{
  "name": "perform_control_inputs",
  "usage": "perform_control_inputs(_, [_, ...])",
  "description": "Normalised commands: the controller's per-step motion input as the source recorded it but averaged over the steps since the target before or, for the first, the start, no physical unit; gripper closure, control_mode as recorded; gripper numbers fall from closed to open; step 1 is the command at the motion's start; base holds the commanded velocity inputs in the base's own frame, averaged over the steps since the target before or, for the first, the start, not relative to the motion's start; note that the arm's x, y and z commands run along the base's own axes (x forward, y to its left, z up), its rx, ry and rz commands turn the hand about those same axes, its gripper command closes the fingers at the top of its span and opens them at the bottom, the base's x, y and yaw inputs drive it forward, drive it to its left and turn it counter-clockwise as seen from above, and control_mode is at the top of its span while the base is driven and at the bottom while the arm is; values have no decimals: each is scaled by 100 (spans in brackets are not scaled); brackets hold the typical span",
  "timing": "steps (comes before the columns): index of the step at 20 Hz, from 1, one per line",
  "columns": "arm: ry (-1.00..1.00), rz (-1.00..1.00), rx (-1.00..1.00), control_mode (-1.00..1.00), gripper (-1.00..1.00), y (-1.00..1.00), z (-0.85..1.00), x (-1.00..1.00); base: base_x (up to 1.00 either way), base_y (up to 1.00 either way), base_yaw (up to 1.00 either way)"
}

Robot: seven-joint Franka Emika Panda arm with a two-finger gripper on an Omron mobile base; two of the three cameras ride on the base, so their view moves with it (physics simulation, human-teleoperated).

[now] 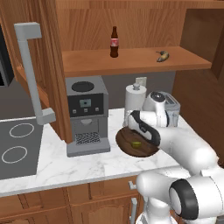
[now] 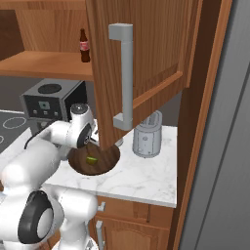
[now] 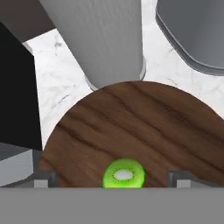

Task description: Open the cabinet. Pick the kiwi and banana from the cabinet and place them into the bowl. Then close the cabinet.

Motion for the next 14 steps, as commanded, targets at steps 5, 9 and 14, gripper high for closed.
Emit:
perform_control_inputs(5, [-26,-1,-2,-100,-100,0,91,-71,0,0,0])
perform_control_inputs(9, [-27,-3,-3,-100,-100,0,99,-68,0,0,0])
perform_control_inputs(14, [-20,-8,-5,-100,-100,0,99,-58,0,0,0])
